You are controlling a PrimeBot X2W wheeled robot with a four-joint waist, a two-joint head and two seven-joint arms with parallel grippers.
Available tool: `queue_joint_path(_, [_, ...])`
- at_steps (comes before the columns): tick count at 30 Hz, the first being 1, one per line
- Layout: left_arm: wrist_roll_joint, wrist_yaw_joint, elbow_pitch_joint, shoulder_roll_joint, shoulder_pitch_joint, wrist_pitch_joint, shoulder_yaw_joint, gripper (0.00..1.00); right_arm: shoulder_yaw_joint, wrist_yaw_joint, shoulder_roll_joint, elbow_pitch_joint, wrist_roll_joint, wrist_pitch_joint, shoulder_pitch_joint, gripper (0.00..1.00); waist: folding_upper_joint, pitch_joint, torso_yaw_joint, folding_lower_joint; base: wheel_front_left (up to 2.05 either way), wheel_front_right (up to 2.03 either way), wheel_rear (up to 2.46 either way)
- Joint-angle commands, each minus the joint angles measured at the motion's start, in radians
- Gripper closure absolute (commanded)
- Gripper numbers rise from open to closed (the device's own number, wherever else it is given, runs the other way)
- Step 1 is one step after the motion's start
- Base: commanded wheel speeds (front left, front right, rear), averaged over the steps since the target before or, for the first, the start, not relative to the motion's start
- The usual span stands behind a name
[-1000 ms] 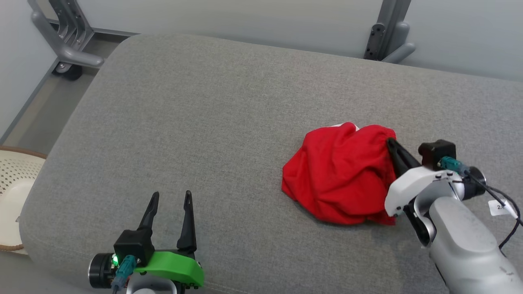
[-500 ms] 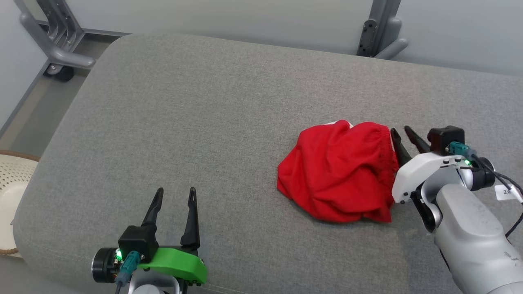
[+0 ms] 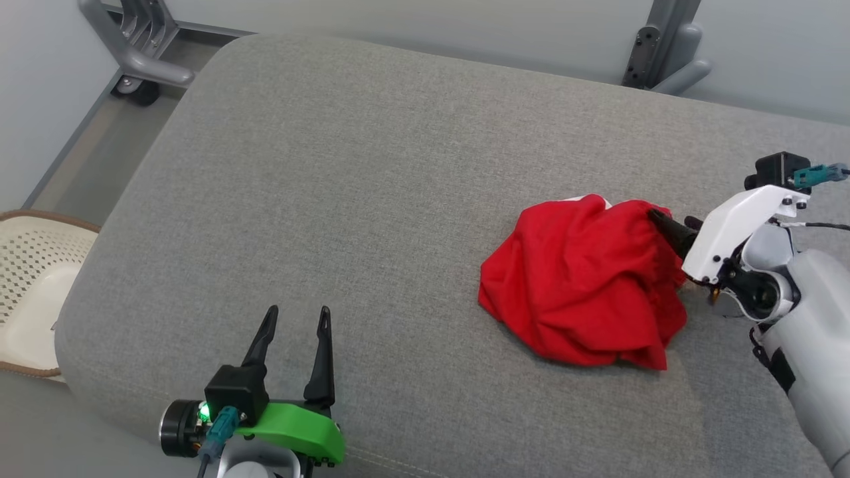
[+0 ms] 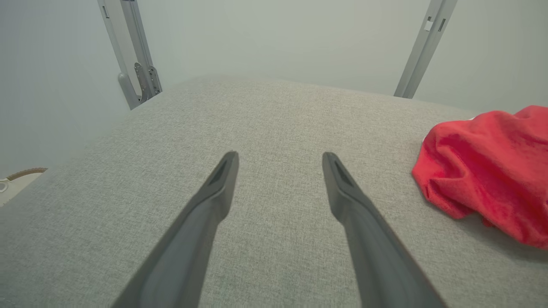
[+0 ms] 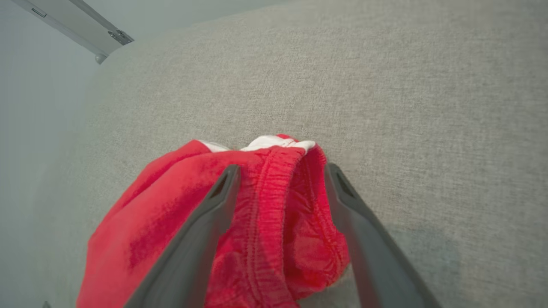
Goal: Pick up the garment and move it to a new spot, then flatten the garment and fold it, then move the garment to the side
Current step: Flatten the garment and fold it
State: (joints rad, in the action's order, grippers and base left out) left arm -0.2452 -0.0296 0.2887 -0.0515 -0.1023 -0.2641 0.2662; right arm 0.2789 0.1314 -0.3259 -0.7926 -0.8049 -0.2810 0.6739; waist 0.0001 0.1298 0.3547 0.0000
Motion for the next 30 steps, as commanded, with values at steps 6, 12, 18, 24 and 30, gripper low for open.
queue_joint_path(6, [-0.002,0.006,0.005,0.001,-0.014,0.000,0.013,0.00,0.020,-0.001,-0.064,0.054,-0.169,-0.190,-0.029,0.00,-0.0001,0.010,0.034,0.0000,0.00,0.00,0.00])
queue_joint_path(12, [-0.010,0.000,0.004,0.001,-0.024,0.000,0.032,0.00,0.045,-0.001,-0.072,0.083,-0.242,-0.208,-0.031,0.39,-0.0001,0.025,0.049,0.0000,0.00,0.00,0.00])
queue_joint_path(18, [-0.013,-0.006,0.008,0.001,-0.030,0.000,0.038,0.00,0.098,-0.001,-0.084,0.122,-0.237,-0.086,-0.013,1.00,-0.0001,0.034,0.048,0.0000,0.00,0.00,0.00])
queue_joint_path(24, [-0.008,-0.005,0.017,0.001,-0.037,0.000,0.038,0.00,0.191,-0.001,-0.097,0.202,-0.211,0.158,0.061,1.00,-0.0001,0.025,0.018,0.0000,0.00,0.00,0.00])
queue_joint_path(30, [-0.001,-0.001,0.025,0.000,-0.034,0.000,0.029,0.00,0.294,-0.001,-0.100,0.274,-0.206,0.337,0.145,1.00,-0.0001,0.006,-0.018,0.0000,0.00,0.00,0.00])
